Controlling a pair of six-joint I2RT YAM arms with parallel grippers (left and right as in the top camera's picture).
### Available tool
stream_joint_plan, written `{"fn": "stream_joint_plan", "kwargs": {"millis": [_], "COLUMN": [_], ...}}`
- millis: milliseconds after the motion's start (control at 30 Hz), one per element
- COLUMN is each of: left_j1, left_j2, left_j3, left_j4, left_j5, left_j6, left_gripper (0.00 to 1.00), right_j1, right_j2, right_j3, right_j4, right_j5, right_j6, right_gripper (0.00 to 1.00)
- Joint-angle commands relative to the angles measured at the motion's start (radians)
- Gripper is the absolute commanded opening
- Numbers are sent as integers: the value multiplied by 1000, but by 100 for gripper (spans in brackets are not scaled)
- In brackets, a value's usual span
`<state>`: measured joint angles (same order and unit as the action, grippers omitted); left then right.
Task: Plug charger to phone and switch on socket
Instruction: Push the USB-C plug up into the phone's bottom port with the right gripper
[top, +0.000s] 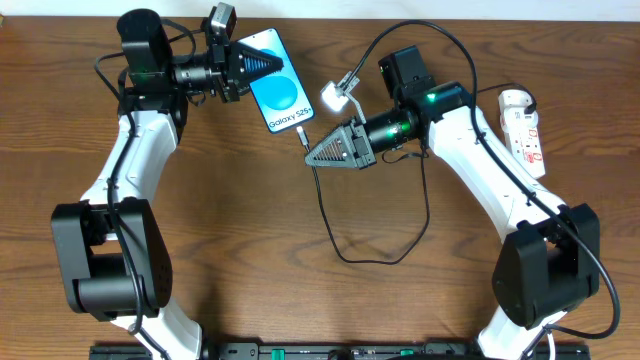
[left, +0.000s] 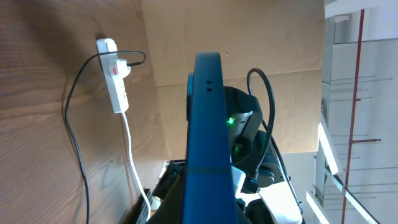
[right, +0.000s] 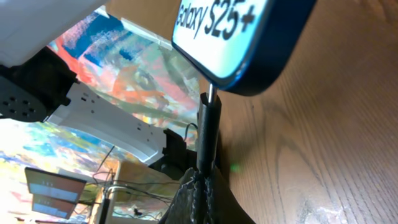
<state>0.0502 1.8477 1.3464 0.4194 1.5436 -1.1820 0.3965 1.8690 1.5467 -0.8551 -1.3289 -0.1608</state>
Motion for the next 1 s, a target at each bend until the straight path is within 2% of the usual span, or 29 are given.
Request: {"fn": "stream_joint_plan", "kwargs": {"millis": [0, 967], "left_j1": [-4, -21], "left_j2": [-40, -40], "left_j3": [12, 12], "left_j4": [10, 10], "left_j5": [27, 27], "left_j6": [-6, -6], "left_gripper": [7, 7], "right_j1": [-8, -6], "right_j2": [-11, -10], "right_j3": [-3, -3], "right_j4": [-6, -12], "right_j5": [-48, -80], "right_j6": [10, 11], "right_gripper": [1, 1]}}
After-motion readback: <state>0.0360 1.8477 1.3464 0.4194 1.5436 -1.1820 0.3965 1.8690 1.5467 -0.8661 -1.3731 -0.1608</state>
